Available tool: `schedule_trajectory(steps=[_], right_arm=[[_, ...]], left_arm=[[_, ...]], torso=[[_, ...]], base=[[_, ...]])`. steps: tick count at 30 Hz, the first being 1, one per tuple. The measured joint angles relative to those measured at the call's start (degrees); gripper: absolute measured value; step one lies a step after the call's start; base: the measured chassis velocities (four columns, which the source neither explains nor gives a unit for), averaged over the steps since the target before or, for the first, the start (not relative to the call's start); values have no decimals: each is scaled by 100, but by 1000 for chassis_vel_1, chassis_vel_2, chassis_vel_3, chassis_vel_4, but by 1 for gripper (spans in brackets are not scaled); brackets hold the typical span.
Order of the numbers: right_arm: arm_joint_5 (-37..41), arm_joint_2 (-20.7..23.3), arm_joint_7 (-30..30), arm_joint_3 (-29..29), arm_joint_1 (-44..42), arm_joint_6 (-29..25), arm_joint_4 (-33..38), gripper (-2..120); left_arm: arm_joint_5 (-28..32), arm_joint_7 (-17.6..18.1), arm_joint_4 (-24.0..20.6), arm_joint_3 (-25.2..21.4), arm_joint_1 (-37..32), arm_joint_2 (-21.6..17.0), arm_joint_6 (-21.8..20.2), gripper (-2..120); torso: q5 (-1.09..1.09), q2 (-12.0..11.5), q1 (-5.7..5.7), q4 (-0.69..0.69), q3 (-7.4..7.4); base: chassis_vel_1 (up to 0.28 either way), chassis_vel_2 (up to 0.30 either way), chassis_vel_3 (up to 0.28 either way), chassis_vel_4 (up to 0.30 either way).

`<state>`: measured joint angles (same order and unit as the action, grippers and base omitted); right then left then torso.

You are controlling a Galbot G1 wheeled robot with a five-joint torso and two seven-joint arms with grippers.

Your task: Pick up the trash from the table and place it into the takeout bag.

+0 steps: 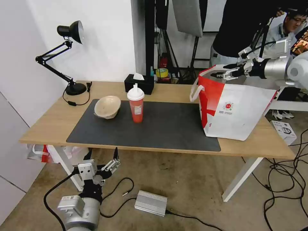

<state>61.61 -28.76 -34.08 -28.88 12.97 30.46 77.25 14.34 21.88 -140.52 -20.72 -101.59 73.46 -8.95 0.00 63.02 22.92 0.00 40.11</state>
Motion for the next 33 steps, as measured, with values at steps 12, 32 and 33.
schedule_trajectory(steps=[12, 32, 33], right_arm=[[256, 180, 168, 142, 67, 8, 294, 100], [355, 573, 686, 1260, -868, -609, 1215, 100], [362, 618, 746, 1425, -1071, -765, 1323, 100]], left_arm=[[-62, 1, -99, -19, -92, 7, 19, 100], [-103, 6, -197, -35, -176, 11, 47, 100], [-103, 6, -201, -36, -178, 10, 48, 100]], torso=[[0, 0, 0, 0, 0], [1, 0, 0, 0, 0], [1, 0, 0, 0, 0]], base=[[0, 0, 0, 0], [0, 0, 0, 0], [0, 0, 0, 0]])
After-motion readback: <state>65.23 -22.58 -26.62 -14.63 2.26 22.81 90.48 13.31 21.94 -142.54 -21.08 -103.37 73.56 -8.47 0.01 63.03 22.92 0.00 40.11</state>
